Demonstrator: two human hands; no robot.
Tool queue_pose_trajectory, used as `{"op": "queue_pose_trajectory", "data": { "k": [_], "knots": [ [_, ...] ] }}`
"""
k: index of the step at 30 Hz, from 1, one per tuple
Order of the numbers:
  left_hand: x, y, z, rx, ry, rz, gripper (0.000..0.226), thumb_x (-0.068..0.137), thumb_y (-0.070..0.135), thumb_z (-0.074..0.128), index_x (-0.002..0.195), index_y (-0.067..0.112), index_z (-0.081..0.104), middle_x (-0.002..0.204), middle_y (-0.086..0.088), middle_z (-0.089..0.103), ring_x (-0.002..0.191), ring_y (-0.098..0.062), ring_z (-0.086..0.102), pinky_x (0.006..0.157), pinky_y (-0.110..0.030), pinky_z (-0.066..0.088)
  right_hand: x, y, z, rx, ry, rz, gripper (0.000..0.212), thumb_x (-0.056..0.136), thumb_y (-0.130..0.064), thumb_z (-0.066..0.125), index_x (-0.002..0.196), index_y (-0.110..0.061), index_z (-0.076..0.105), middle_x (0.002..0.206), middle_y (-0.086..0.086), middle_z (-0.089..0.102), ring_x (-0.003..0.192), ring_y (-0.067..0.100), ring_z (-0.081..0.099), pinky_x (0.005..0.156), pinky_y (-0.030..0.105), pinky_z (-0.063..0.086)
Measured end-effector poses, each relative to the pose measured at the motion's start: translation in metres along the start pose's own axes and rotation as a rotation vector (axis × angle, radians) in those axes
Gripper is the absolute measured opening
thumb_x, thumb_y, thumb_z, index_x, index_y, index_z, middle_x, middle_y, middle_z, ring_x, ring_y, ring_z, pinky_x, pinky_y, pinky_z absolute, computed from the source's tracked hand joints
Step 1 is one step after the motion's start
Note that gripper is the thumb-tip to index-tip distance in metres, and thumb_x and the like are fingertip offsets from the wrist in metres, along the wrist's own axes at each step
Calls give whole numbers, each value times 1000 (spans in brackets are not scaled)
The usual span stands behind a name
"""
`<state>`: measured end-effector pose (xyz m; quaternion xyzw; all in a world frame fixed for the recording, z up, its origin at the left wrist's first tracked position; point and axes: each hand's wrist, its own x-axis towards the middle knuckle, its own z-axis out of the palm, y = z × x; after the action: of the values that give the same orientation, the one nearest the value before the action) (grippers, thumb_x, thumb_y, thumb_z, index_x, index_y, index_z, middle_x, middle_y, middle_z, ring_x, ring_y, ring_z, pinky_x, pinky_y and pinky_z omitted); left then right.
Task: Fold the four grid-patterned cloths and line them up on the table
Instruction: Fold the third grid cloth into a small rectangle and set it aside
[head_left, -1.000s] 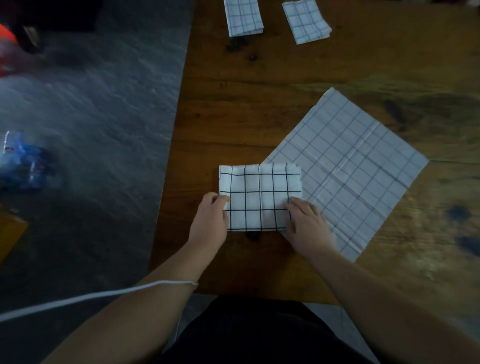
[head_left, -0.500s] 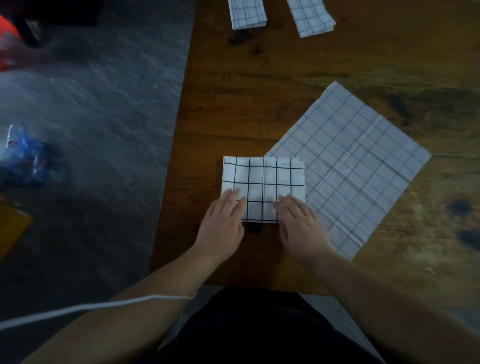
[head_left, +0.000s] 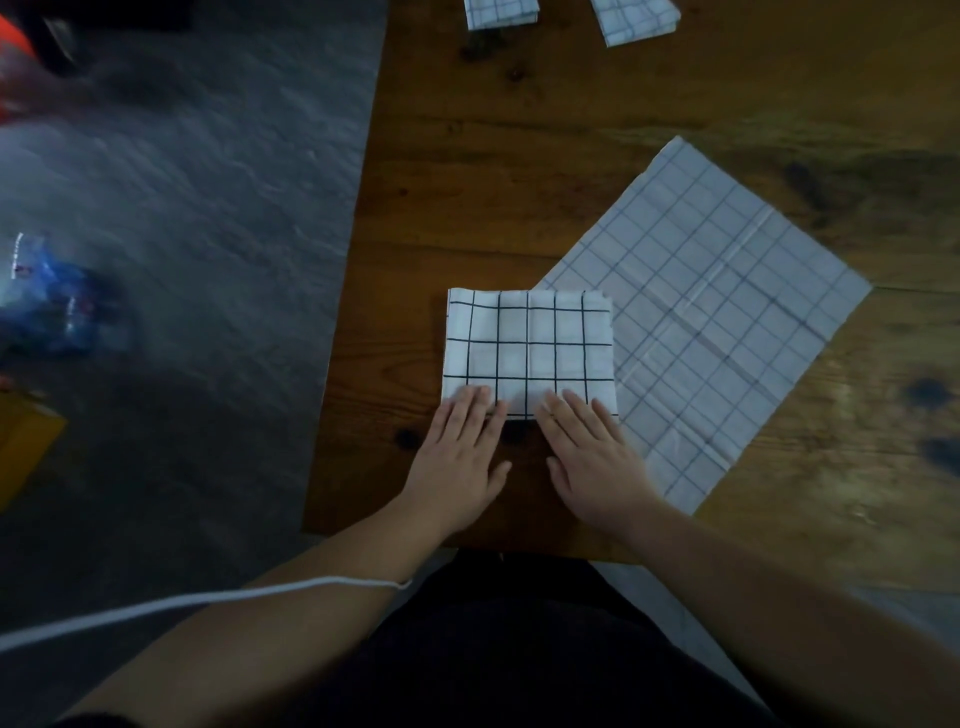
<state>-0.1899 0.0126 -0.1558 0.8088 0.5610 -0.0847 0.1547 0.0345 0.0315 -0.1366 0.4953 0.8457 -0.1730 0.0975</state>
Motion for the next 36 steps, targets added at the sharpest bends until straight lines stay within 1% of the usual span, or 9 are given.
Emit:
{"op": "queue_pose_trajectory", "data": {
  "k": [5, 12, 17, 21, 25, 29, 32, 34, 36],
  "knots": [
    [1, 2, 2, 5, -8, 0, 72, 102, 58, 18, 162, 24, -2, 168, -17, -8, 154, -35, -13, 124, -54, -3, -3, -5, 6, 19, -48, 23, 65, 101, -43, 27, 161, -19, 20, 168, 2, 15, 155, 23, 11, 124, 46, 7],
    [1, 3, 1, 31, -19, 33, 72, 99, 58, 21, 161, 26, 9, 169, -11, 6, 156, -35, -1, 121, -63, 6, 3, -19, 5, 24, -48, 44, 66, 101, -44, 26, 161, -18, 16, 168, 1, 12, 156, 21, 7, 124, 48, 7],
    [-1, -6, 0, 12, -21, 38, 66, 103, 55, 18, 162, 28, 7, 170, -6, 2, 156, -28, -3, 124, -55, 5, -5, -8, 6, 27, -65, 57, 68, 100, -47, 20, 162, -21, 9, 168, -4, 4, 156, 17, 2, 126, 44, 6],
    [-9, -20, -1, -10, -25, 12, 67, 103, 54, 12, 162, 26, 0, 169, -4, -6, 155, -23, -12, 126, -47, 0, -15, 7, 2, 50, -76, 103, 69, 99, -53, 11, 162, -25, 2, 169, -6, -4, 154, 12, -9, 126, 40, -1],
    [-19, -29, -4, -57, -31, -50, 69, 103, 55, 13, 162, 22, -3, 168, -5, -11, 154, -22, -18, 125, -45, -5, -17, 20, -6, 86, -67, 208, 74, 96, -55, 4, 162, -22, 6, 169, -4, -2, 154, 14, -10, 126, 41, -3],
    [-23, -26, -14, -222, 53, -69, 64, 107, 44, 30, 162, 21, 8, 169, -4, -3, 155, -19, -12, 126, -41, 2, -16, 8, -20, 166, -32, 207, 62, 104, -47, 21, 161, -21, 17, 169, -1, 8, 155, 17, -2, 126, 40, 3],
    [-14, -19, -30, -561, 178, -302, 60, 103, 25, 50, 158, 18, 27, 166, -5, 20, 154, -21, 10, 124, -39, 17, -6, -3, -31, 429, 49, 382, 54, 105, -33, 42, 156, -23, 28, 167, -4, 18, 153, 19, 12, 121, 38, 20],
    [-3, -17, -42, -743, 224, -522, 56, 100, 17, 57, 152, 17, 38, 157, -4, 37, 147, -21, 27, 121, -39, 28, 2, -5, -36, 588, 151, 513, 49, 102, -23, 52, 149, -22, 39, 161, -1, 29, 147, 22, 29, 109, 35, 35],
    [10, -20, -51, -866, 245, -653, 51, 99, 16, 60, 147, 18, 44, 145, -3, 47, 136, -20, 42, 114, -40, 39, 9, -3, -37, 702, 195, 596, 48, 100, -15, 56, 146, -21, 44, 153, 0, 38, 136, 23, 43, 99, 31, 42]
  ]
}}
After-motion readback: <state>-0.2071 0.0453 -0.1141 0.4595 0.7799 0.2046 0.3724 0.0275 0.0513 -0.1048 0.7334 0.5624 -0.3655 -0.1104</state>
